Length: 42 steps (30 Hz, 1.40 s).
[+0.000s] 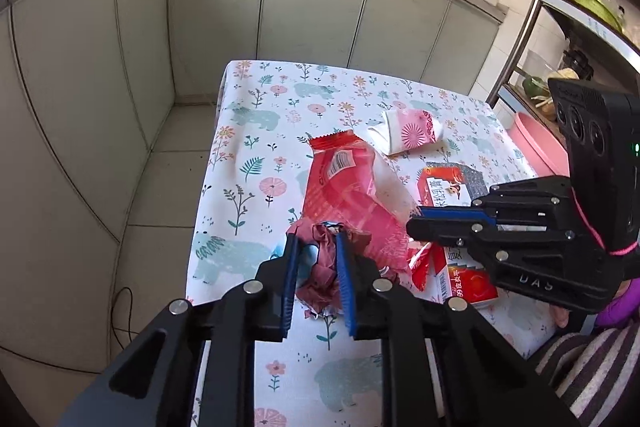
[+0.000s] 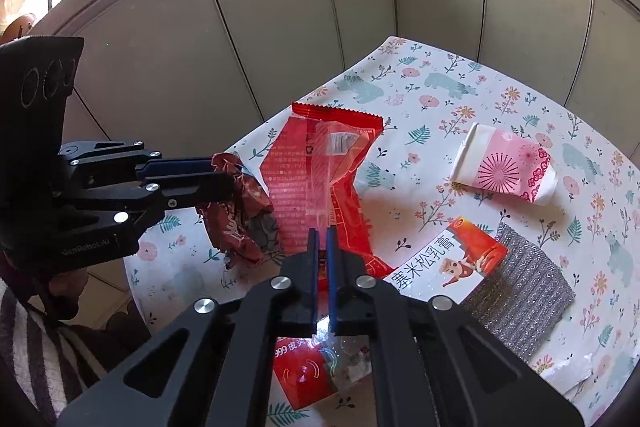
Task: Collect trash
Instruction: 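Close the right tool on the red snack packet, then carry the maroon wrapper with the left tool over the bucket while the right carries the red packet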
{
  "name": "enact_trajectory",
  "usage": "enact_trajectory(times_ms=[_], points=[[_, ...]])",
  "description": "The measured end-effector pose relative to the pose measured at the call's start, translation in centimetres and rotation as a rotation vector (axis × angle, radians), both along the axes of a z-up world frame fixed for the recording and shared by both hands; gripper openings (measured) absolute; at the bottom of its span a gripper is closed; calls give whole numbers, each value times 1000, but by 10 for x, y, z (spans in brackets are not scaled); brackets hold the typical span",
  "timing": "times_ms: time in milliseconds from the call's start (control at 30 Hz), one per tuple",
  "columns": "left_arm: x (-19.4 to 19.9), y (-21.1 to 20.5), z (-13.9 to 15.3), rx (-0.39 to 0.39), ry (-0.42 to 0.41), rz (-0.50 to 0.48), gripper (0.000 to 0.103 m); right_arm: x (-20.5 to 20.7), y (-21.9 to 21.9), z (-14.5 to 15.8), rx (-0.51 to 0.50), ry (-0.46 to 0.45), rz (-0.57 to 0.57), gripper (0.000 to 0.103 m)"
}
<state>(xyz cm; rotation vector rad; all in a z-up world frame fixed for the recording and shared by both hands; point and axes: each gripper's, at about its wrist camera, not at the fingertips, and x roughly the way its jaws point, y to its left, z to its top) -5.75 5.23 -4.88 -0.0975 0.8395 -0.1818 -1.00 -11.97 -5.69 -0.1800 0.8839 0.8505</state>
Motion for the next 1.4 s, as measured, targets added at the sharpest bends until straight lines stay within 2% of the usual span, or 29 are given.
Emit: enact_trajectory(times_ms=[133,400,733,1067,1400], points=[[-2,2,5,-14,-9,8,16,-1,-8,12,55,-28,-14,4],[-3,-1,32,-9,-89,11,16,-6,-34,38,133,-96,-77,3],[8,-24,69,-11,-196,-32,16,-7,-89,64,208,-191,-226,3],[44,-91,97,-68,-273,-184,16,-9,-167,74,242,-256,-452,3],[89,-199,118,-98,-322,-382,16,-14,-271,73,261,-309,-750,3]])
